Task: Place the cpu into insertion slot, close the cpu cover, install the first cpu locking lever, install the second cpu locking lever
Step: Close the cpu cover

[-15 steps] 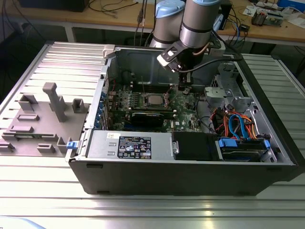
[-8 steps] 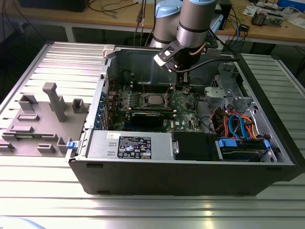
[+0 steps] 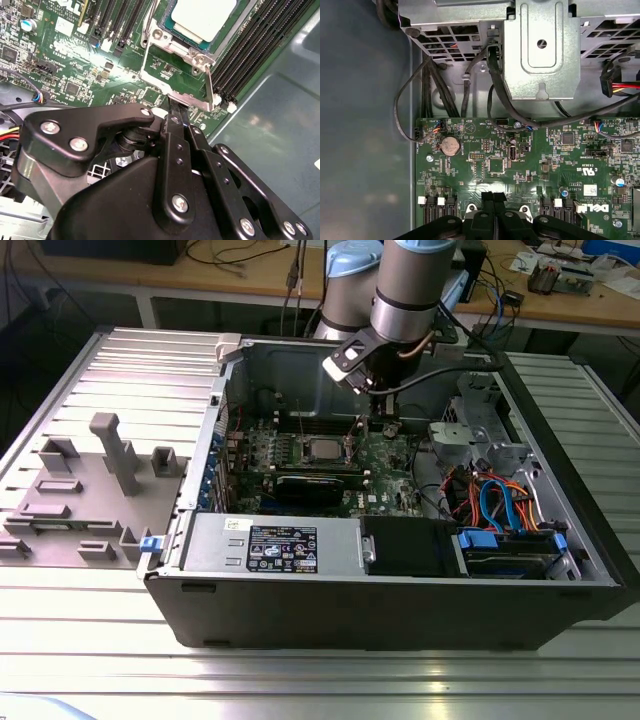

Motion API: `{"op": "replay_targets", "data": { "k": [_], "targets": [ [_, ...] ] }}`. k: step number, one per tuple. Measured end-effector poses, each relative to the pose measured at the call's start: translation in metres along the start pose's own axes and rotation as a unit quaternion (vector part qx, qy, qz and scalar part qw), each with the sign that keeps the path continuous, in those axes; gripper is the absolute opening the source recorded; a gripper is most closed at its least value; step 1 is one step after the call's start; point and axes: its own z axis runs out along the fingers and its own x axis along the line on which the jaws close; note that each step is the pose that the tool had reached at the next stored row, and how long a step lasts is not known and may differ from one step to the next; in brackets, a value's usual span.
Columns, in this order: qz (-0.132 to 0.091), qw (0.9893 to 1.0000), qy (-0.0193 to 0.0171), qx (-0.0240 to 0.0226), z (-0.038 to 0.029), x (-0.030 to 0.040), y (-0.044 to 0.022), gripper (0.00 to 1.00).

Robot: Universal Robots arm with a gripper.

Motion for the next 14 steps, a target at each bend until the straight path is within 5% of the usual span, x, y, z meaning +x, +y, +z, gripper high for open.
{"op": "replay_targets", "data": {
  "k": [14],
  "targets": [
    [-0.013,0.9999,0.0002,0.0009,0.0001,0.0,-0.0106,0.11]
  ]
}}
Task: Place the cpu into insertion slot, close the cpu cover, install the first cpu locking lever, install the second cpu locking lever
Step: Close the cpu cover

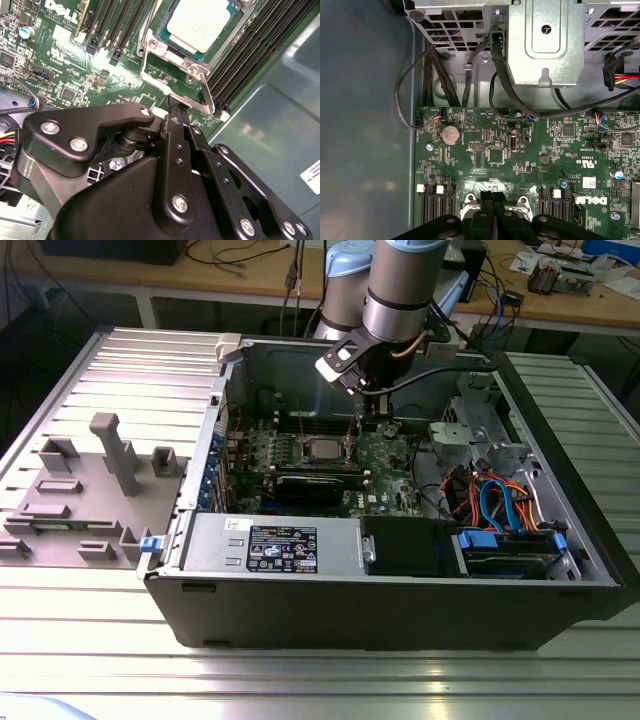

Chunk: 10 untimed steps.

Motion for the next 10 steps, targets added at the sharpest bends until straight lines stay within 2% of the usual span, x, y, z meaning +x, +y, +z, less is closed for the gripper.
{"op": "replay_targets", "data": {
  "k": [10],
  "targets": [
    [-0.002,1.0,0.0,0.0002,0.0,0.0001,-0.0053,0.11]
  ]
}}
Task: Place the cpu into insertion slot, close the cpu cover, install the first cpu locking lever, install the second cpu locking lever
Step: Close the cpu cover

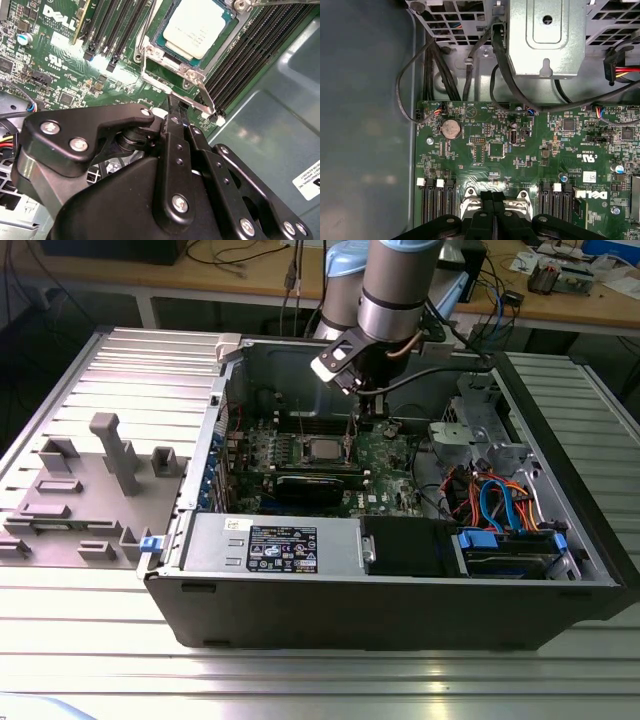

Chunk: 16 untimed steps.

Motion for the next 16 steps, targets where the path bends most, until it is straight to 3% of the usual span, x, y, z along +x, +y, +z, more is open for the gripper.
{"op": "replay_targets", "data": {
  "k": [16],
  "targets": [
    [-0.01,1.0,0.0001,0.0007,0.0002,0.0001,-0.0036,0.11]
  ]
}}
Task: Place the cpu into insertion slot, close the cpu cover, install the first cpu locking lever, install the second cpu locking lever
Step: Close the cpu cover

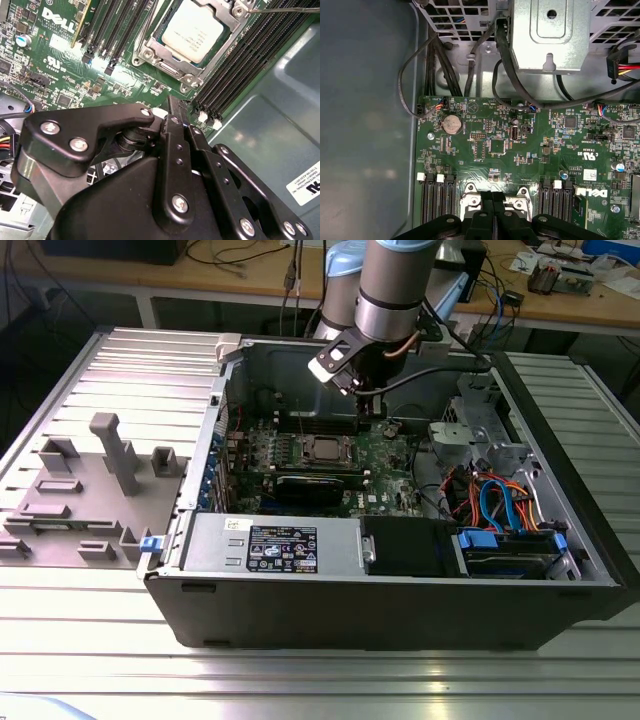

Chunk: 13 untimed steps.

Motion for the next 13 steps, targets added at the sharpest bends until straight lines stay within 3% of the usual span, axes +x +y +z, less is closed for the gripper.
{"op": "replay_targets", "data": {
  "k": [13],
  "targets": [
    [-0.013,0.9999,0.0035,0.0008,0.0019,-0.0015,-0.0038,0.11]
  ]
}}
